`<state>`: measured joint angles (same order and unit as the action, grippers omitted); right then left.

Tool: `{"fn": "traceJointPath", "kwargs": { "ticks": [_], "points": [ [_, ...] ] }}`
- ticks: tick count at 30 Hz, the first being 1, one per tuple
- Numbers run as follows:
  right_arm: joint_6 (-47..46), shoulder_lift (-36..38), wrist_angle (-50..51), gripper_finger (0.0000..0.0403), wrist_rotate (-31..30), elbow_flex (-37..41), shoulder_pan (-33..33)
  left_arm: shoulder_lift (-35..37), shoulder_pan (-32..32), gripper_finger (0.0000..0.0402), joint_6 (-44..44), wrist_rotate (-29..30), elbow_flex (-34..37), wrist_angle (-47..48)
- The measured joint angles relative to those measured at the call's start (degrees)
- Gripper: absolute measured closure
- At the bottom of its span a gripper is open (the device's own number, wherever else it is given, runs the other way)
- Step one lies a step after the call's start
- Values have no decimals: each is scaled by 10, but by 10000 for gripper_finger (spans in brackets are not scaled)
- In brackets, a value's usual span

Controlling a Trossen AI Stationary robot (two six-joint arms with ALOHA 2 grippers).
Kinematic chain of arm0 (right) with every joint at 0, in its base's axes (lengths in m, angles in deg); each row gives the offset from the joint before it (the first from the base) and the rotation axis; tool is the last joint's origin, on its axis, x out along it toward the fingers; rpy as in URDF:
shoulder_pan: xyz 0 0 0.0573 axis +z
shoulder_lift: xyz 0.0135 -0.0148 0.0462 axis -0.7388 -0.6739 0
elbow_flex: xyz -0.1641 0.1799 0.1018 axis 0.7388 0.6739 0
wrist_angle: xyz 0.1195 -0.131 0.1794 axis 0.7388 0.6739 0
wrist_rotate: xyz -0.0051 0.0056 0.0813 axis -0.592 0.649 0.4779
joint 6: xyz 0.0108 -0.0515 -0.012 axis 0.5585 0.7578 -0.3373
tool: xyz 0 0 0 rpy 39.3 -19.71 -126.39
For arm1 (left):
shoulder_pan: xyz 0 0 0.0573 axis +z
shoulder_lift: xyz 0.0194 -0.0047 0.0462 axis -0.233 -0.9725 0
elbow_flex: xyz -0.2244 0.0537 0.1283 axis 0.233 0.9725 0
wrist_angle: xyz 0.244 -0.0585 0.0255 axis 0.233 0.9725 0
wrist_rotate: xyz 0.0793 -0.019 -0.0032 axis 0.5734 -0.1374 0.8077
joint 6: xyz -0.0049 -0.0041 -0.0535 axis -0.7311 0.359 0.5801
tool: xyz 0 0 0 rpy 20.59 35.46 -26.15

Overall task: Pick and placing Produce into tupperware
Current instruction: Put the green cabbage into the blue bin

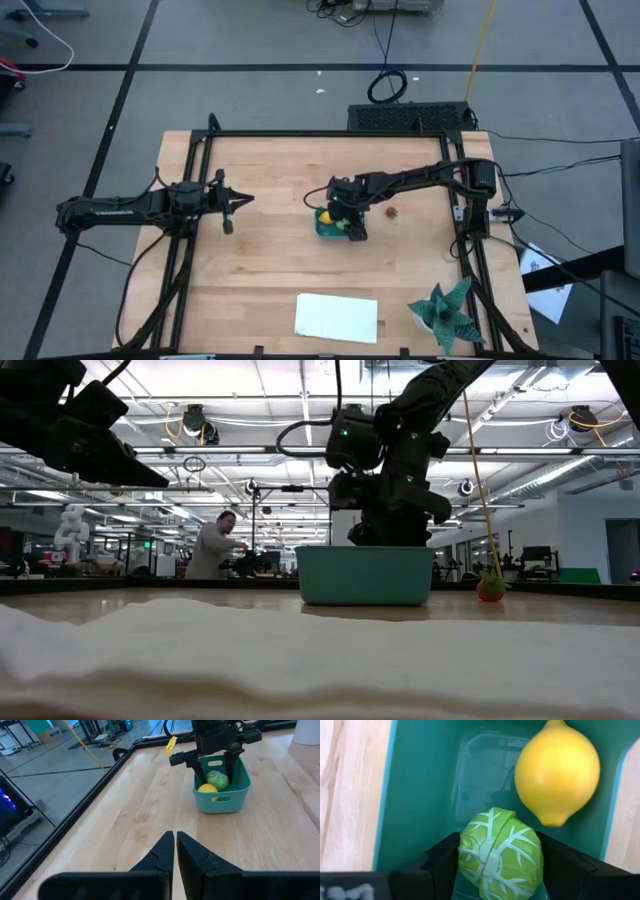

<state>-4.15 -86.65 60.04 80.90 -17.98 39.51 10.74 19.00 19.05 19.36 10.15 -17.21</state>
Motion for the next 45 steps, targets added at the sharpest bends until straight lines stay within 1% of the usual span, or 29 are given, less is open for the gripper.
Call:
{"fn": "traceJointPath", "kwargs": {
  "ticks": [10, 18, 36, 45],
  "points": [
    [-13, 0, 1, 178, 0, 0, 0, 0, 0, 376, 0, 0, 0, 0],
    [-19, 0, 1, 155, 0, 0, 0, 0, 0, 376, 0, 0, 0, 0],
    [-18, 0, 1, 150, 0, 0, 0, 0, 0, 376, 0, 0, 0, 0],
    [-28, 0, 4, 119, -2, 0, 0, 0, 0, 376, 0, 0, 0, 0]
  ]
}}
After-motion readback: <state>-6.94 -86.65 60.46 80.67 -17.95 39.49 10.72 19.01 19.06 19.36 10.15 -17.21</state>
